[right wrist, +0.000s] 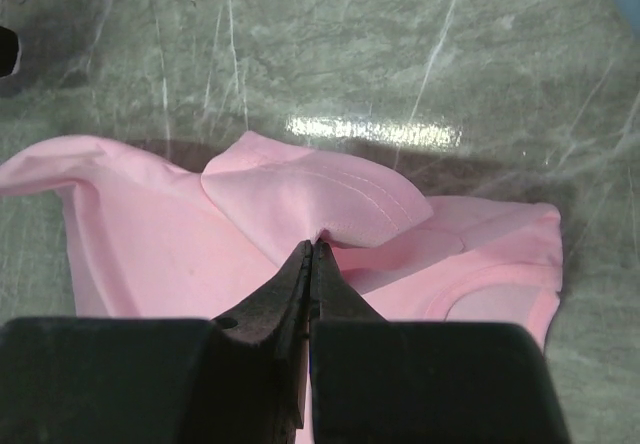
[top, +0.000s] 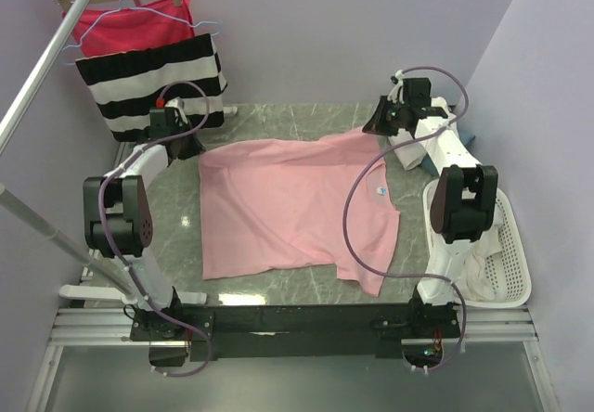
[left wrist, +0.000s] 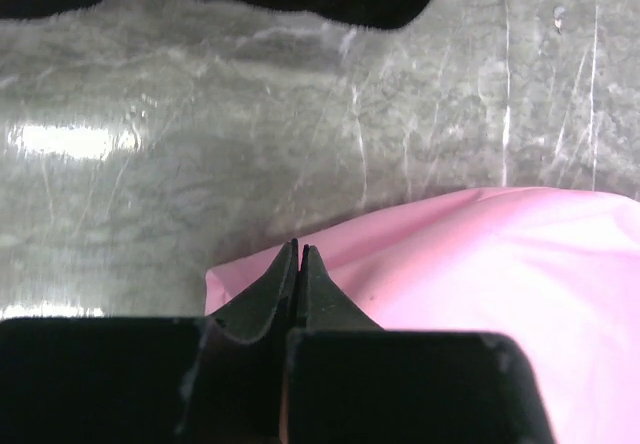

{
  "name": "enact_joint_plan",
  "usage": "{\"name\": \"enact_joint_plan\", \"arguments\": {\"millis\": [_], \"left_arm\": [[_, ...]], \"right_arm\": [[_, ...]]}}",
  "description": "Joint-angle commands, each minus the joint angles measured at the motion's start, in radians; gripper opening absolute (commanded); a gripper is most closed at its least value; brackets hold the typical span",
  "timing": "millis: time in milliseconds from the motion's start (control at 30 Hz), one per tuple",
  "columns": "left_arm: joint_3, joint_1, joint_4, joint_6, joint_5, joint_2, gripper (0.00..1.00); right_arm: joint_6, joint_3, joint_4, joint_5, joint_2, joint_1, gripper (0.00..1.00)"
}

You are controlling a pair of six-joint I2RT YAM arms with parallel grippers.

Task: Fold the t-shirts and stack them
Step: Fold the flattened tshirt in 1/3 of the way

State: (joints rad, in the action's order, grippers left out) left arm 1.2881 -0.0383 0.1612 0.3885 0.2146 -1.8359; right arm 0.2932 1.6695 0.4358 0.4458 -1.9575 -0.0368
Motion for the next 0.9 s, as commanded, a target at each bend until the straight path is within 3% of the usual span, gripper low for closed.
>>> {"name": "enact_joint_plan", "arguments": {"millis": [0, 500, 733, 833, 867], "left_arm": [[-0.053, 0.003, 0.02, 0.026, -0.023, 0.078, 0.01], [-0.223, 0.005, 0.123, 0.085, -0.17, 0.124, 0.01], [-0.221, 0.008, 0.155, 0.081, -0.126, 0.152, 0.01], [-0.222, 0.026, 0.198, 0.075, -0.193, 0.13, 0.01], [-0.226, 0.032, 0.221, 0.078, -0.208, 0.129, 0.01]], "right_arm": [[-0.002, -0.074, 0.023, -0.038, 0.063, -0.005, 0.0], [0.09, -0.415, 0.041, -0.327, 0.175, -0.049, 0.0], [0.11, -0.475, -0.011, -0.383, 0.267, -0.06, 0.0], [0.098, -0.456, 0.061, -0.392, 0.237, -0.071, 0.0], [0.096, -0.459, 0.089, -0.389, 0.23, -0.074, 0.07]]}}
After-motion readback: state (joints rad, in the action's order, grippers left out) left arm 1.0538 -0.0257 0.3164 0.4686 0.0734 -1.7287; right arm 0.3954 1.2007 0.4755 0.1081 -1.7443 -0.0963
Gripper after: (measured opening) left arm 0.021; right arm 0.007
